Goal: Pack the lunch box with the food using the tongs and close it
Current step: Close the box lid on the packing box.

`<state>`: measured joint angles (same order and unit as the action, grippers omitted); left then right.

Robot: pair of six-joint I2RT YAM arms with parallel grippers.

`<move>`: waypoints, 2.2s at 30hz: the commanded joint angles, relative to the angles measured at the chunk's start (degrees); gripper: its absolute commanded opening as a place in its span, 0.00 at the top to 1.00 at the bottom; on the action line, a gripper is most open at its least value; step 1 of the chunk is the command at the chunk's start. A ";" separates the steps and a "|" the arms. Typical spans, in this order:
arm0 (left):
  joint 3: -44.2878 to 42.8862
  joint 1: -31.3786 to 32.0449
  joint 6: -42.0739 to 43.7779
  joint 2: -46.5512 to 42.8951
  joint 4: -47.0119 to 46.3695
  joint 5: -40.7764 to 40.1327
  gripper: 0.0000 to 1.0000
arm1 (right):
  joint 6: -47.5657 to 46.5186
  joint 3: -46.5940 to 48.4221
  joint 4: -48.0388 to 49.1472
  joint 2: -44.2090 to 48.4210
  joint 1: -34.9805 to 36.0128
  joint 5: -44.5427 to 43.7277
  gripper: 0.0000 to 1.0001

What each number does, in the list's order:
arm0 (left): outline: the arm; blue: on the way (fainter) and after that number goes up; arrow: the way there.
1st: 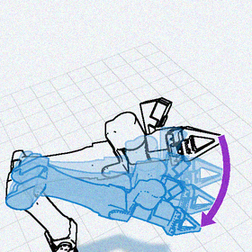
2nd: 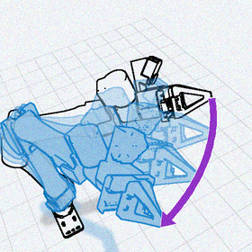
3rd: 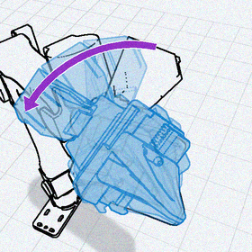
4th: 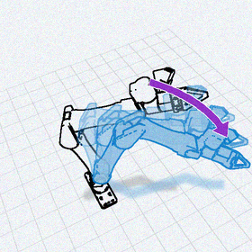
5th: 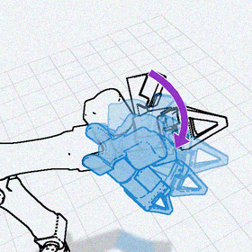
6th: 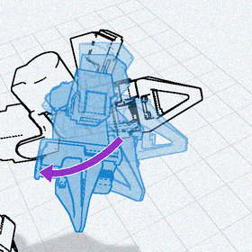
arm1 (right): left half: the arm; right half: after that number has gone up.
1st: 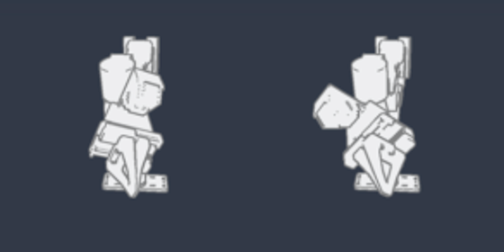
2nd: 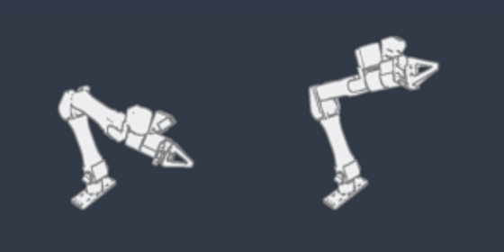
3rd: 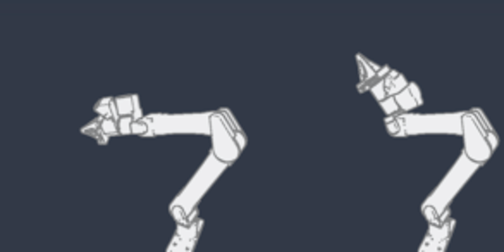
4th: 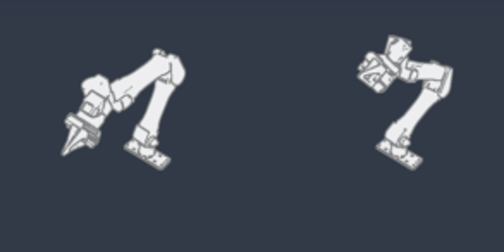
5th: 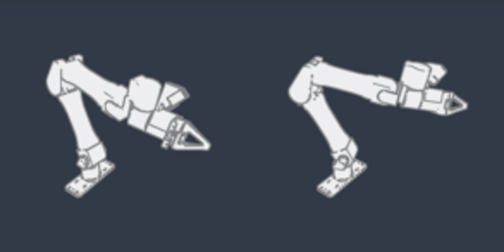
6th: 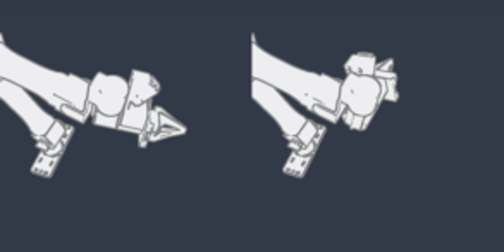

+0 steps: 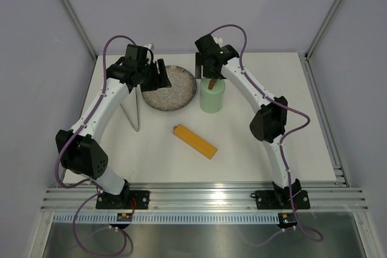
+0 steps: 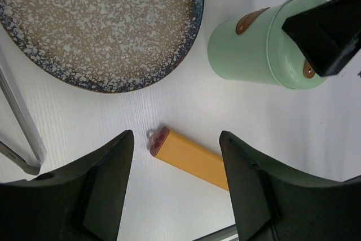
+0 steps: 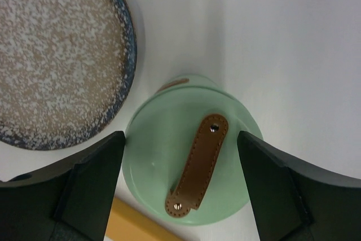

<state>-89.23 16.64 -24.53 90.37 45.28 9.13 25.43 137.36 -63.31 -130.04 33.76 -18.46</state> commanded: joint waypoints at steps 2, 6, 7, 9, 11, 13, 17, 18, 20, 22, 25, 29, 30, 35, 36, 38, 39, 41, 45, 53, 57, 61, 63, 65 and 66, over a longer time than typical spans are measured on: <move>1.16 -0.03 -0.51 -1.86 -2.65 1.95 0.34 | 0.32 0.18 -0.49 -3.20 -0.97 2.99 0.12; 1.78 0.05 -0.51 -1.77 -3.00 2.39 0.34 | -0.29 -1.82 0.28 0.82 -0.97 2.73 0.12; 1.87 0.06 -0.51 -1.86 -3.00 2.39 0.34 | -0.38 -2.27 1.68 1.88 -0.97 2.29 0.12; 1.87 0.05 -0.51 -1.69 -3.09 2.39 0.34 | -0.64 -2.54 2.40 4.08 -0.97 1.33 0.12; 1.78 -0.03 -0.52 -1.60 -3.09 2.39 0.34 | -0.65 -1.05 2.66 4.88 -0.97 0.53 0.13; 1.78 0.05 -0.60 -1.60 -3.09 2.39 0.34 | -0.64 0.36 3.19 5.76 -0.97 -0.79 0.12; 1.78 -0.03 -0.34 -1.86 -2.74 2.04 0.34 | -1.17 3.69 2.67 5.15 -0.97 -2.98 0.14; 1.78 0.05 -0.25 -1.95 -2.65 1.95 0.34 | -1.17 4.75 1.45 4.10 -0.97 -3.60 0.14; 1.87 -0.03 -0.16 -2.12 -2.39 1.77 0.34 | -1.09 6.60 0.30 3.04 -0.97 -4.13 0.16; 1.87 -0.03 0.01 -2.21 -2.21 1.69 0.34 | -0.74 6.08 -0.06 2.77 -0.97 -4.92 0.16; 2.04 0.05 0.01 -2.21 -2.21 1.60 0.34 | 0.14 0.30 2.22 4.79 -0.97 -4.92 0.17; 2.13 0.06 -0.08 -1.86 -2.30 1.95 0.34 | 0.85 -4.55 4.07 6.90 -0.97 -3.17 0.18; 2.04 -0.03 -0.07 -1.86 -2.30 2.04 0.34 | 0.94 -5.60 4.24 7.08 -0.97 -2.73 0.18; 2.83 -0.03 -0.34 -1.51 -2.65 2.21 0.34 | 0.33 -13.69 5.13 5.60 -0.97 1.05 0.19; 3.01 0.05 -0.43 -1.51 -2.82 2.30 0.34 | 0.06 -13.52 3.38 4.80 -0.97 1.32 0.19; 3.36 0.06 -0.51 -1.42 -3.09 2.48 0.34 | -0.47 -12.12 1.53 3.57 -0.89 0.62 0.20; 3.36 0.32 -0.51 -1.34 -3.18 2.56 0.34 | -0.38 -11.68 0.56 3.82 -0.97 0.09 0.19; 3.27 0.49 -0.51 -1.25 -3.26 2.48 0.34 | -0.99 -10.89 1.60 6.09 -0.89 -0.96 0.19; 3.27 0.76 -0.69 -1.25 -3.18 2.30 0.34 | -1.79 -6.77 1.79 9.27 -0.89 -3.16 0.19; 3.19 0.93 -0.87 -1.42 -3.18 1.95 0.34 | -2.58 -0.25 3.98 13.49 -0.97 -3.43 0.19; 3.01 1.02 -1.04 -1.42 -3.09 1.86 0.34 | -2.23 -1.12 3.46 12.01 -0.89 -2.20 0.19; 3.27 1.11 -1.04 -1.68 -2.91 1.42 0.34 | -0.83 -7.00 5.20 10.34 -0.97 1.22 0.19; 3.45 1.20 -0.87 -1.86 -2.83 1.25 0.34 | -0.30 -10.16 5.56 9.63 -0.89 2.54 0.18; 3.71 1.11 -0.95 -1.86 -2.83 1.16 0.34 | 0.23 -11.41 4.86 8.14 -0.80 3.69 0.18; 3.80 1.11 -0.95 -1.95 -2.83 1.24 0.34 | 0.23 -11.59 4.34 7.61 -0.89 3.78 0.18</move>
<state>-85.73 17.56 -25.36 90.37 44.03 10.24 24.62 127.33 -58.37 -120.25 32.99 -17.17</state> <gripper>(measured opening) 0.657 0.817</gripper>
